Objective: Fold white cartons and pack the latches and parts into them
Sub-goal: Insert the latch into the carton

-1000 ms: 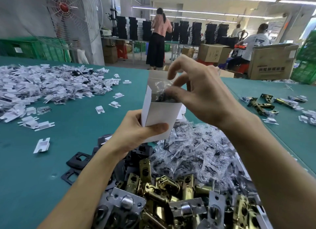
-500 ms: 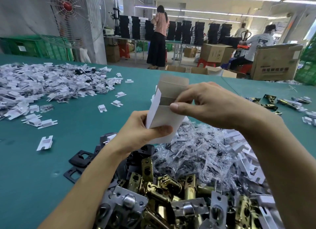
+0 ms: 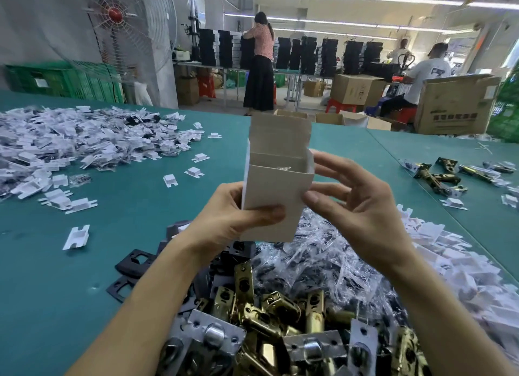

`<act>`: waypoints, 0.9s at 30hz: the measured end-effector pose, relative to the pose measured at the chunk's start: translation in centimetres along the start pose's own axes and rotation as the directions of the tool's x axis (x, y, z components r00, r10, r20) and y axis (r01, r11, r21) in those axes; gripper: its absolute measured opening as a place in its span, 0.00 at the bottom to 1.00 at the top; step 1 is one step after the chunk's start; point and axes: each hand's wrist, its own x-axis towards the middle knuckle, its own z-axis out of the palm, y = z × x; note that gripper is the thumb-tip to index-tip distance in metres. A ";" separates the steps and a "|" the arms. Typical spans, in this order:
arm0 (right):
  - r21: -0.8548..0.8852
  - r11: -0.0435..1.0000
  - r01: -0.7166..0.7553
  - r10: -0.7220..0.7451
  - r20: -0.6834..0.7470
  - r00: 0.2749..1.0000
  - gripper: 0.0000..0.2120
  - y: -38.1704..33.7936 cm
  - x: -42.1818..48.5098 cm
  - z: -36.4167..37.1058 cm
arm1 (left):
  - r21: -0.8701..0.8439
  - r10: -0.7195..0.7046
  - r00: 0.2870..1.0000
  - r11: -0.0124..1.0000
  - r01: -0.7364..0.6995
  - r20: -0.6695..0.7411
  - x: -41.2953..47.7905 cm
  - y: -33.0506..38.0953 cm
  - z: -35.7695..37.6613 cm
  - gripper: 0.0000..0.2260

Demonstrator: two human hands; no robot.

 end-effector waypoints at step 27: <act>-0.189 0.960 -0.205 0.226 0.096 0.969 0.12 2.6 -2.3 -1.8 | 0.199 0.098 0.995 0.975 -0.095 -0.006 -0.1 0.0 0.6 0.10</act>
